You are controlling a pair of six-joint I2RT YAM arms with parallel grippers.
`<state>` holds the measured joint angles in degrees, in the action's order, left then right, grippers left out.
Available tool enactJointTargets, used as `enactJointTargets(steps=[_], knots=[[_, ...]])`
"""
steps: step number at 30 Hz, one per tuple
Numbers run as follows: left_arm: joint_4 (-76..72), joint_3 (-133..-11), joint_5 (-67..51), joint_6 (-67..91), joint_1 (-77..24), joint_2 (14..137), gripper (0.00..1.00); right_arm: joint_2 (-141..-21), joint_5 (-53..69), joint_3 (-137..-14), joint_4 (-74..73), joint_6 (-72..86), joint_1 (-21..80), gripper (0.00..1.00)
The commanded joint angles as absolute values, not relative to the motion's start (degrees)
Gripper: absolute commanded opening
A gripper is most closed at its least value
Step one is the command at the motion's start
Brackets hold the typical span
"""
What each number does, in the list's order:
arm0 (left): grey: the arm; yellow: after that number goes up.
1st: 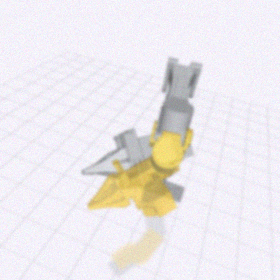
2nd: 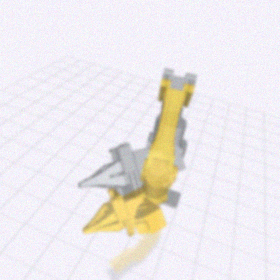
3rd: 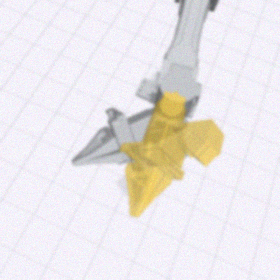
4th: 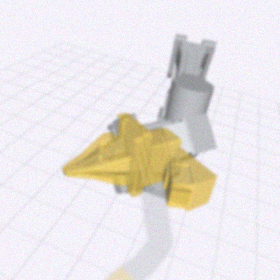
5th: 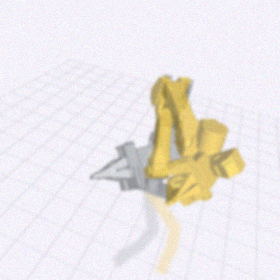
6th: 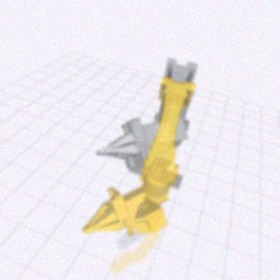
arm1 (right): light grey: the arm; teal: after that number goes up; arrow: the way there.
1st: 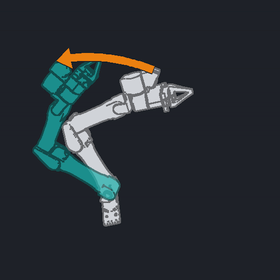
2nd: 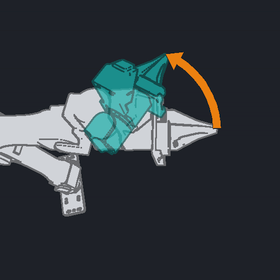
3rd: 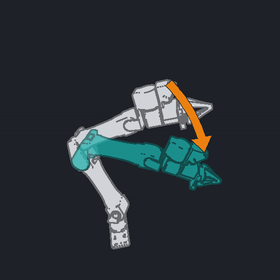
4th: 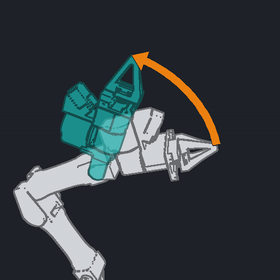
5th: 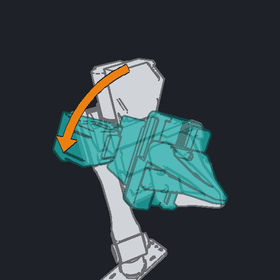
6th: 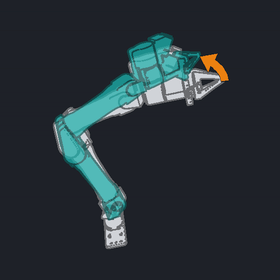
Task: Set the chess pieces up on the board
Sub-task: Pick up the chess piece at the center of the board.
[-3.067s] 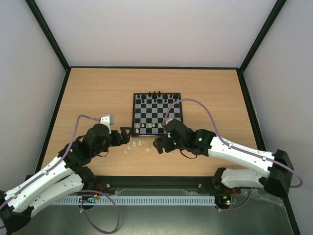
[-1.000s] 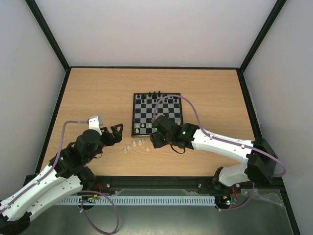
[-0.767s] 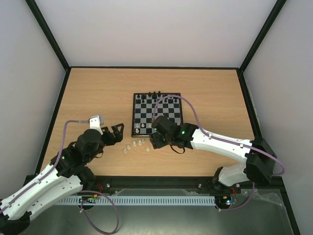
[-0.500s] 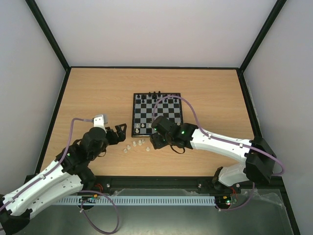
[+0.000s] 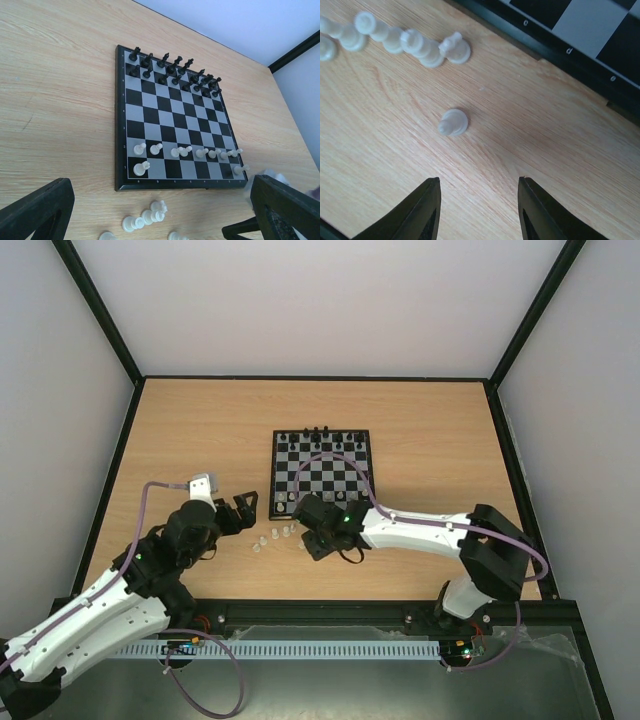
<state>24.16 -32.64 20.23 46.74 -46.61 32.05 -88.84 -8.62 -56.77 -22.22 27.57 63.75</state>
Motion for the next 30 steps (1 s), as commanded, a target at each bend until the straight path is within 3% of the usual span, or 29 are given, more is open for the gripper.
enactJointTargets(steps=[1, 17, 23, 30], knots=[[24.6, -32.8, 21.44, 47.11, -46.78, 31.14, 1.0, -91.76, -8.87, -58.81, -23.89, 27.49, 64.58, 0.43], [23.11, -31.9, 21.99, 46.58, -46.81, 30.5, 0.99, -97.05, -7.92, -62.86, -24.17, 27.25, 65.4, 0.42], [23.06, -31.52, 21.97, 46.55, -46.82, 30.13, 1.0, -99.03, -8.01, -63.64, -23.89, 27.03, 65.43, 0.33], [23.03, -31.27, 22.23, 46.41, -46.79, 29.71, 0.99, -100.52, -8.18, -65.26, -24.1, 26.83, 65.49, 0.31]])
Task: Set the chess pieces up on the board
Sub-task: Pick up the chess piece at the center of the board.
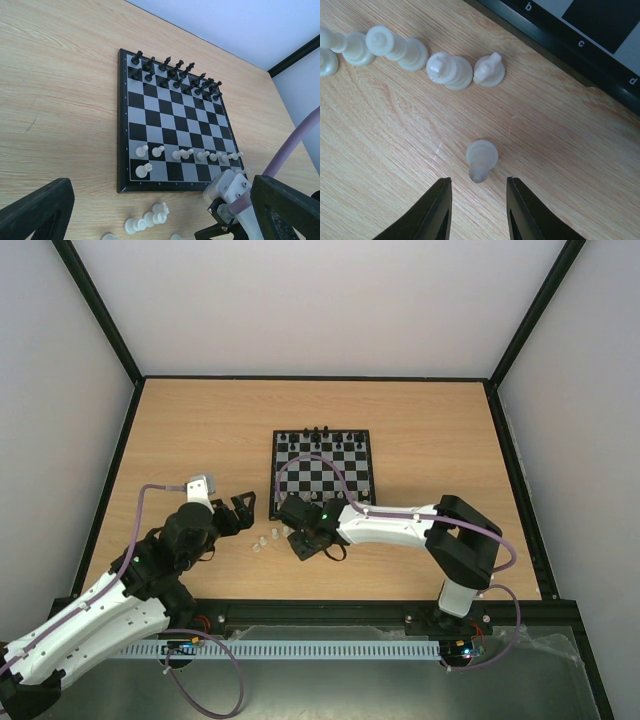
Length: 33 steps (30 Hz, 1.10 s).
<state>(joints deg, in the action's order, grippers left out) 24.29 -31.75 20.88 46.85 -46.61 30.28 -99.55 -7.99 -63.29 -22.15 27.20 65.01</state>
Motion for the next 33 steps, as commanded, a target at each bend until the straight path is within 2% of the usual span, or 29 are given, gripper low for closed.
enactJointTargets(steps=[1, 13, 19, 25, 33], knots=[[23.05, -31.23, 22.24, 46.41, -46.76, 29.71, 1.0, -100.8, -8.24, -65.56, -24.12, 26.79, 65.5, 0.31], [23.42, -31.38, 22.76, 46.08, -46.76, 29.09, 1.0, -103.96, -8.87, -67.58, -24.97, 26.28, 65.5, 0.18], [23.57, -31.16, 23.01, 46.05, -46.76, 28.61, 0.99, -103.68, -10.34, -68.23, -25.76, 26.28, 65.42, 0.08], [23.81, -31.39, 23.19, 45.84, -46.76, 28.11, 1.0, -101.01, -14.45, -69.93, -28.78, 26.39, 64.56, 0.07], [24.13, -31.43, 23.55, 45.7, -46.76, 27.6, 1.0, -98.04, -15.28, -70.39, -31.29, 24.68, 56.79, 0.07]])
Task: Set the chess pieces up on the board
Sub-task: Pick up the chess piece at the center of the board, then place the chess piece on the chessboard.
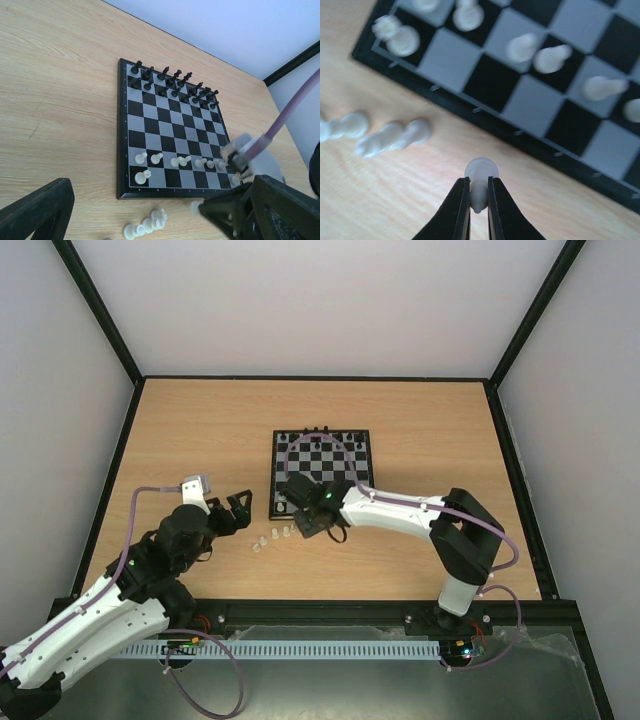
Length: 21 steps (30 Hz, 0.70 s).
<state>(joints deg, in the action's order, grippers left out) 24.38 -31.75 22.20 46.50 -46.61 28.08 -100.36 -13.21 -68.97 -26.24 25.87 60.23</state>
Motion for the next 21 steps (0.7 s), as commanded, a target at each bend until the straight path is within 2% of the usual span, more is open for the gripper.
enactJointTargets(steps=[1, 11, 21], knots=[[24.16, -31.39, 23.43, 45.65, -46.76, 27.63, 0.99, -97.93, -15.29, -70.54, -31.43, 24.51, 55.92, 0.07], [23.58, -31.37, 23.38, 45.39, -46.68, 28.03, 1.0, -98.78, -14.33, -71.63, -32.16, 22.71, 49.02, 0.07], [23.59, -31.56, 23.38, 45.29, -46.74, 28.21, 0.99, -99.89, -14.22, -71.62, -32.3, 22.08, 47.64, 0.07]])
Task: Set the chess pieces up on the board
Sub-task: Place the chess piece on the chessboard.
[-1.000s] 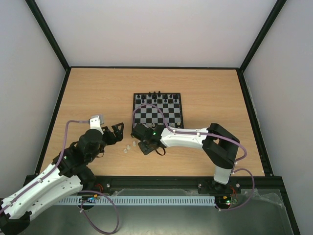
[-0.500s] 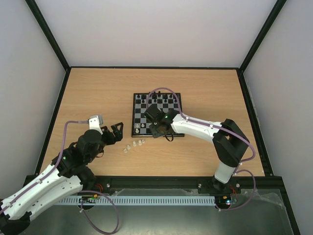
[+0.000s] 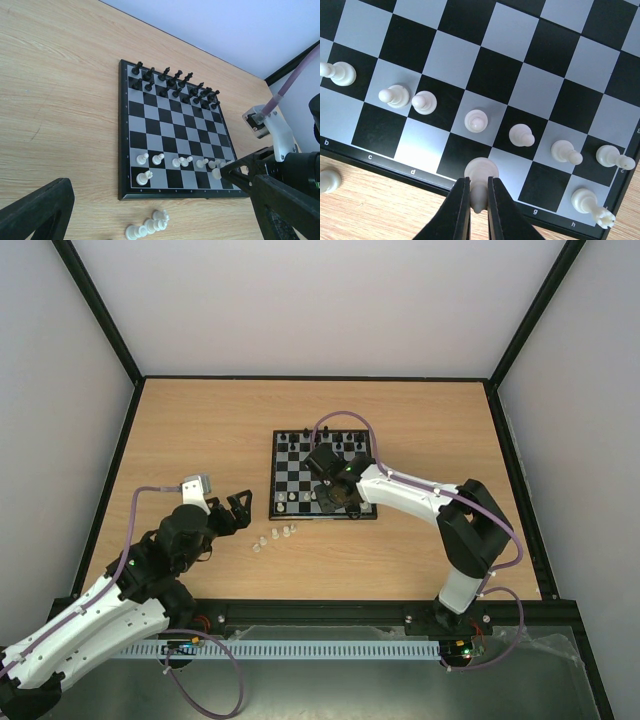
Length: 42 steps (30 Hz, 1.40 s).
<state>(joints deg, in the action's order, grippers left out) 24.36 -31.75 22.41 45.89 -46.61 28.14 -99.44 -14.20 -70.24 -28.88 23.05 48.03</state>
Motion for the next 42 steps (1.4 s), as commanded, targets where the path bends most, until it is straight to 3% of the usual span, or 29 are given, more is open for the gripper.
enactJointTargets(steps=[1, 42], knots=[[23.63, -31.58, 23.38, 45.33, -46.74, 28.21, 0.99, -99.93, -14.24, -71.63, -32.42, 22.06, 47.37, 0.07], [22.71, -32.02, 23.03, 44.57, -46.76, 29.35, 1.0, -102.56, -11.71, -67.98, -30.6, 21.88, 43.94, 0.11]])
